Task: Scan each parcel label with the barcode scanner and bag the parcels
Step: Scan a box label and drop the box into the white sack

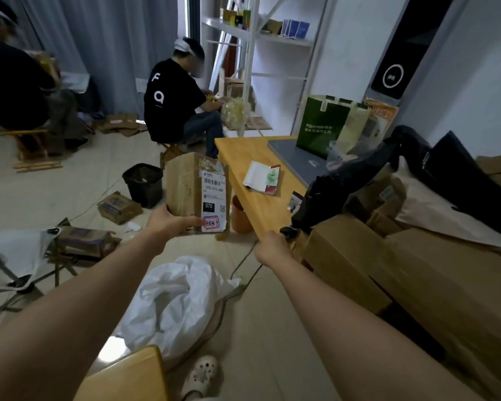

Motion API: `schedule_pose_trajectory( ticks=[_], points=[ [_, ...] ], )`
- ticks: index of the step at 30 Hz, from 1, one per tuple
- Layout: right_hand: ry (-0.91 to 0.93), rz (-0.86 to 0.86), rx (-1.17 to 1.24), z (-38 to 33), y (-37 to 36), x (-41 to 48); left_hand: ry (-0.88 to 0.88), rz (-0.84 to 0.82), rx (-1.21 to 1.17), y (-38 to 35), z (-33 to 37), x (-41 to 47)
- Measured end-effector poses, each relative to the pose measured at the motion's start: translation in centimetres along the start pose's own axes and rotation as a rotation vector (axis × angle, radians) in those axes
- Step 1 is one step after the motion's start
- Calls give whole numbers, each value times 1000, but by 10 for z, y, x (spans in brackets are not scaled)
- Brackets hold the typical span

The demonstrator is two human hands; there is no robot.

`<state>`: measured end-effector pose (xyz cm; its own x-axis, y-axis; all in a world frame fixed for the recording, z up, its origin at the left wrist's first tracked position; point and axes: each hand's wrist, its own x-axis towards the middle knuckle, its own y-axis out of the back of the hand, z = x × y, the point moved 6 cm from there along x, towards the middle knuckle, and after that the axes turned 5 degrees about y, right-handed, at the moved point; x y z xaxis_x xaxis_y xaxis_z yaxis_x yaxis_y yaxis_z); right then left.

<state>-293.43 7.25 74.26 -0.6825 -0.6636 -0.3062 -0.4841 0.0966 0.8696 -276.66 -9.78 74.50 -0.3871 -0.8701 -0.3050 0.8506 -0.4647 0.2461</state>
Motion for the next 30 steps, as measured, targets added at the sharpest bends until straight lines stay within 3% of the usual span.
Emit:
schedule_pose_trajectory(
  ticks=[5, 13, 21, 30],
  points=[
    [-124, 1, -25, -8, 6, 91, 8, -58, 46, -23, 17, 98],
    [-555, 65, 81, 7, 3, 212, 62, -205, 20, -58, 36, 244],
    [-850, 136, 192, 49, -11, 253, 104, -344, 14, -98, 45, 325],
    [-953, 345, 213, 75, -4, 258, 122, -403, 20, -103, 39, 350]
  ],
)
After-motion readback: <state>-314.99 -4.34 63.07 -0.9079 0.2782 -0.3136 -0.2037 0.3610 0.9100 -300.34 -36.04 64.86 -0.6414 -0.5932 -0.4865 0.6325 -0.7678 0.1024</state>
